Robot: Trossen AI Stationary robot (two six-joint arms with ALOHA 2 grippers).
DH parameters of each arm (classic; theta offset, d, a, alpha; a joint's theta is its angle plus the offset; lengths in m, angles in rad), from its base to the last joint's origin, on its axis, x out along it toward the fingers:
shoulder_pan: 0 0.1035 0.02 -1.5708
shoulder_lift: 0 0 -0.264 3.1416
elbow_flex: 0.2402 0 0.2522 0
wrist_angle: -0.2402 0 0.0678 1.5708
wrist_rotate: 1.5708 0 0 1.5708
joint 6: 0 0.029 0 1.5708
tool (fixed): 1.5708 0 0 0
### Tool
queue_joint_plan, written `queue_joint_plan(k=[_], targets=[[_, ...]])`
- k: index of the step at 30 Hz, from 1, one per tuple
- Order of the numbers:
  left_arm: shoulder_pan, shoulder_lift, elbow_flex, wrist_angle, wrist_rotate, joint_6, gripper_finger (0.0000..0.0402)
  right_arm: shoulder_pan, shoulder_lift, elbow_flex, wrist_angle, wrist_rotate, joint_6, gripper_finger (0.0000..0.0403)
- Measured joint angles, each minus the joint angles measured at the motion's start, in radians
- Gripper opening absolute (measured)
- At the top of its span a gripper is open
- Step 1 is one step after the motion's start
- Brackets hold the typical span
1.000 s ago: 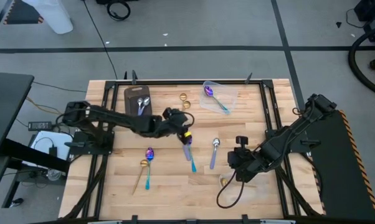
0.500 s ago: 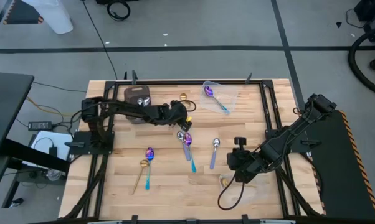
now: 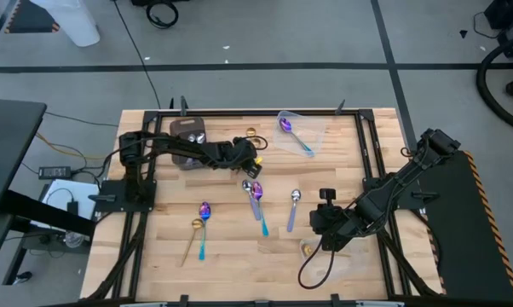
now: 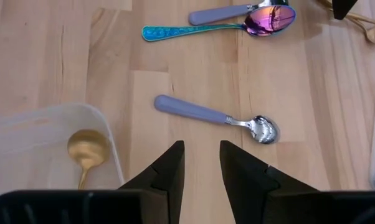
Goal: Sort silverware by color (type)
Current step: Put the yellow spoon into the bottom transparent bin
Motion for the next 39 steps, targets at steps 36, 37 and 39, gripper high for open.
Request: queue_joint_plan(k=[36, 37, 39], targets=[[0.000, 0.000, 0.000, 0.009, -0.013, 0.018, 0.0089, 0.000, 0.000, 0.000, 0.012, -0.001, 0.000, 0.0112], [0.000, 0.000, 0.000, 0.009, -0.013, 0.019, 0.0080, 0.000, 0.000, 0.000, 0.012, -0.001, 0.000, 0.0112], [0.000, 0.000, 0.000, 0.009, -0.013, 0.019, 0.0066, 0.000, 0.000, 0.000, 0.012, -0.001, 0.000, 0.0112]])
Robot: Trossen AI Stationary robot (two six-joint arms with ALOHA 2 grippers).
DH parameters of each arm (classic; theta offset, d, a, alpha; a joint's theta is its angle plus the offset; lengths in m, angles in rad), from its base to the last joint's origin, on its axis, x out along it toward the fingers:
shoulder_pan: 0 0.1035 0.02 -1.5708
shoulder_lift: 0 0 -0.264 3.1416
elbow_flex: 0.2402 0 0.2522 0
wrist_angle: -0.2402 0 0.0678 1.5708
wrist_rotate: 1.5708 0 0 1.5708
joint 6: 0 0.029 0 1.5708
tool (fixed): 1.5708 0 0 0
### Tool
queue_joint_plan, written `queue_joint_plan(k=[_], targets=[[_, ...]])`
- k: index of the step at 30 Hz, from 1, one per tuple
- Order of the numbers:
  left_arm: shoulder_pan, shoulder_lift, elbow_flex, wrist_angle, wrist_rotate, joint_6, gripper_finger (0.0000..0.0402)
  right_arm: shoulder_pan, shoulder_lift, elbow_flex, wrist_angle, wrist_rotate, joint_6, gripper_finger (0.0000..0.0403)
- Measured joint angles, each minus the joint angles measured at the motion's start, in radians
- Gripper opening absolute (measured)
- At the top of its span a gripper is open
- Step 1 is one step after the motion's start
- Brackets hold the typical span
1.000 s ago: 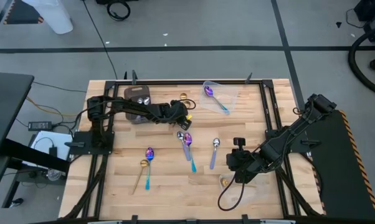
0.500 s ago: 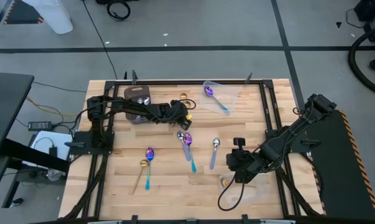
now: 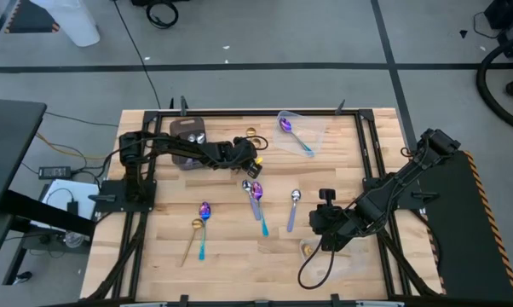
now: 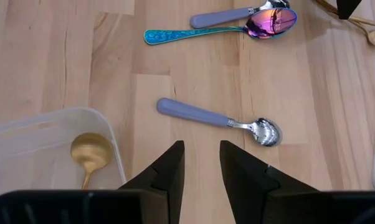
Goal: Sort silverware by color (type)
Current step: Put the yellow spoon into the bottom transparent bin
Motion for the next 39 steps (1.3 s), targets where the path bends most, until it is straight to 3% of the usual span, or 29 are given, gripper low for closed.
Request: queue_joint_plan(k=[7, 18, 39], targets=[[0.000, 0.000, 0.000, 0.000, 0.009, 0.009, 0.0055, 0.000, 0.000, 0.000, 0.006, 0.000, 0.000, 0.0112], [0.000, 0.000, 0.000, 0.001, 0.021, 0.026, 0.0104, 0.000, 0.000, 0.000, 0.011, 0.001, 0.000, 0.0112], [-0.001, 0.061, 0.002, 0.070, 0.003, 0.031, 0.0099, 0.000, 0.001, 0.000, 0.038, 0.001, -0.026, 0.0112]])
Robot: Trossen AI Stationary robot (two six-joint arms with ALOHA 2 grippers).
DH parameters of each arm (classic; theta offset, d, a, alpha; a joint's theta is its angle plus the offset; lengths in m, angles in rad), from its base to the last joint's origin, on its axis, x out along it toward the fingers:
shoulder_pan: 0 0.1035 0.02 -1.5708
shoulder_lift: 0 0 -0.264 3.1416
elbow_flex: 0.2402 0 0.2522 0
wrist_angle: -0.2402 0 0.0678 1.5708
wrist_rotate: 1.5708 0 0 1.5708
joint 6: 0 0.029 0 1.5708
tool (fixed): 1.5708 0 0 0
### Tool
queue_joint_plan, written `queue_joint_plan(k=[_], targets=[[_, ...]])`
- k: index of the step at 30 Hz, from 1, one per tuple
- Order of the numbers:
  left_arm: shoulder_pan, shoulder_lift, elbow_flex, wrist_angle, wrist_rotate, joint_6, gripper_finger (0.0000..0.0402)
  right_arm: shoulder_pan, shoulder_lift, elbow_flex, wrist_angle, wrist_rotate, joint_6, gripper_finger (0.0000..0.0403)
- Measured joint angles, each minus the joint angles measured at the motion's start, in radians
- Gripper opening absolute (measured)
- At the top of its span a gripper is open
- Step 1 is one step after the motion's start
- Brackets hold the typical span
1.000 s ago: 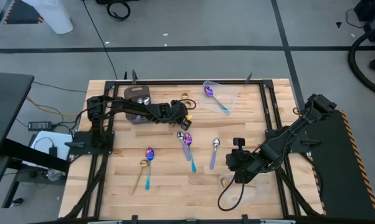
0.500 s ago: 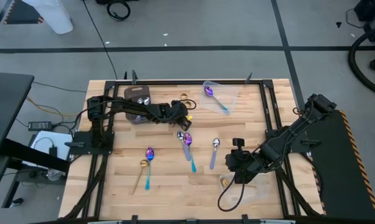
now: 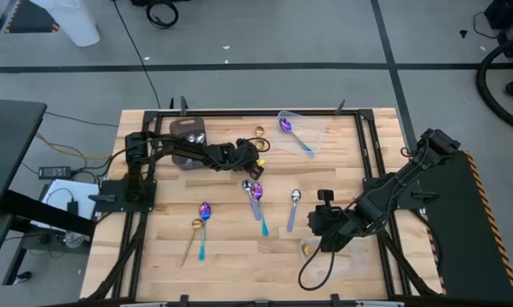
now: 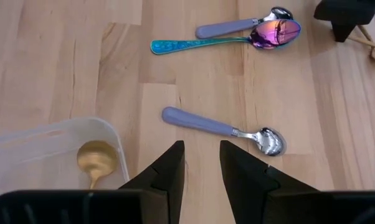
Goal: Sort silverware by color (type)
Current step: Put the yellow spoon into the bottom transparent bin
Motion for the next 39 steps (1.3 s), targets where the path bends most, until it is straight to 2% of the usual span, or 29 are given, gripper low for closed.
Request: queue_joint_plan(k=[3, 9, 18, 23, 29, 36, 39], targets=[[0.002, 0.000, 0.000, -0.005, 0.008, 0.004, 0.0080, 0.000, 0.000, 0.000, 0.001, 0.000, 0.000, 0.0112], [0.003, 0.005, 0.000, -0.008, 0.013, 0.017, 0.0015, 0.000, 0.000, 0.000, 0.006, 0.000, 0.001, 0.0112], [0.003, -0.003, -0.002, -0.015, 0.019, 0.048, 0.0015, 0.000, 0.000, 0.000, 0.004, -0.001, 0.001, 0.0112], [-0.009, -0.058, -0.008, -0.047, 0.000, 0.083, 0.0014, 0.000, 0.000, 0.000, -0.031, 0.010, 0.027, 0.0112], [-0.047, -0.156, -0.006, -0.059, -0.089, 0.124, 0.0013, 0.000, -0.001, 0.000, -0.041, 0.100, 0.062, 0.0112], [-0.128, -0.216, -0.004, 0.068, -0.138, 0.236, 0.0012, 0.000, -0.002, 0.008, 0.000, 0.359, 0.079, 0.0115], [-0.167, -0.223, -0.004, 0.157, -0.139, 0.311, 0.0014, -0.004, -0.009, 0.008, 0.037, 0.426, 0.051, 0.0120]])
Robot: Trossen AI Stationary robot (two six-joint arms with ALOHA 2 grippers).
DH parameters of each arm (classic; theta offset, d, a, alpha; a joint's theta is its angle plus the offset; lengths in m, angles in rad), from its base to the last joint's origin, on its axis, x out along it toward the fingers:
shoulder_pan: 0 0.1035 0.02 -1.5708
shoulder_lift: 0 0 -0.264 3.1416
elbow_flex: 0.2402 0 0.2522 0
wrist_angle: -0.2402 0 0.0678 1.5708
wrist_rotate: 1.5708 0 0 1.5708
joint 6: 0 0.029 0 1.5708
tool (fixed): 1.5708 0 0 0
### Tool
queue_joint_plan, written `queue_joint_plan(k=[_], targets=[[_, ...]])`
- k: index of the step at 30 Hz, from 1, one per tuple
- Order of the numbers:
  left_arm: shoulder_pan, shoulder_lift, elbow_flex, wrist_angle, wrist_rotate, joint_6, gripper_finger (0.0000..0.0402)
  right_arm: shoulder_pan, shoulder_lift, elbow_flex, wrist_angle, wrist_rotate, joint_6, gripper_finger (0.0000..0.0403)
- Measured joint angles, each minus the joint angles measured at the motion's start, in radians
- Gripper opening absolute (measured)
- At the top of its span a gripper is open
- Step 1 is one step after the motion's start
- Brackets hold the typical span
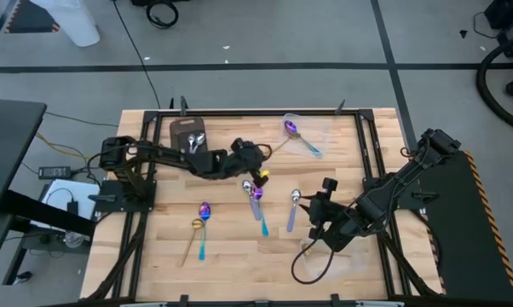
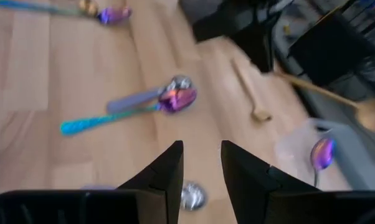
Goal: Sort silverware by color (type)
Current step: Put the yellow spoon into the bottom transparent bin
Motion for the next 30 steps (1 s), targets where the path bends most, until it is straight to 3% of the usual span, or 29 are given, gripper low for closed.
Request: queue_joint_plan(k=[14, 20, 24, 30], targets=[[-0.118, 0.000, 0.000, 0.421, -0.052, 0.305, 0.0012, -0.031, -0.224, 0.000, 0.007, 0.257, -0.024, 0.0172], [-0.146, -0.001, 0.000, 0.604, -0.051, 0.389, 0.0012, -0.031, -0.270, 0.000, 0.036, 0.308, -0.070, 0.0181], [-0.152, -0.002, 0.000, 0.708, -0.005, 0.423, 0.0012, -0.031, -0.282, 0.000, 0.166, 0.310, -0.207, 0.0180], [-0.152, -0.002, 0.001, 0.803, 0.101, 0.467, 0.0012, -0.054, -0.281, 0.000, 0.474, 0.273, -0.546, 0.0179]])
